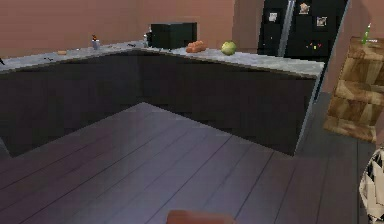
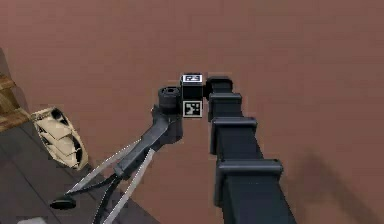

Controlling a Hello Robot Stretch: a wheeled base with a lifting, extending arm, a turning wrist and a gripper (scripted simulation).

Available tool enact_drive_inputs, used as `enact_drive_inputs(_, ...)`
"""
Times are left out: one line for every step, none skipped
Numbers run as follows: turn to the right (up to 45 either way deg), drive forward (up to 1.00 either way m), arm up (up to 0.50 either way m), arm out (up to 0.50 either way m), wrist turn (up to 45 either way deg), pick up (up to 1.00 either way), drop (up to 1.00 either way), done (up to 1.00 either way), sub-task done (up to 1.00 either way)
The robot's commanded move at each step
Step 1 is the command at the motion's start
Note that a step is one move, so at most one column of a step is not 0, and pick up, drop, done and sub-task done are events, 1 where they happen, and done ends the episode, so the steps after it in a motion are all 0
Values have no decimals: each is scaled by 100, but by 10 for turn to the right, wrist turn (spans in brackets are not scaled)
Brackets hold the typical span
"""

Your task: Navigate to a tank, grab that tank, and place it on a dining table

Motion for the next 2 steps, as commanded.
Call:
enact_drive_inputs(0,0,0,-20,0,0,0,0,0)
enact_drive_inputs(-450,0,0,0,0,0,0,0,0)
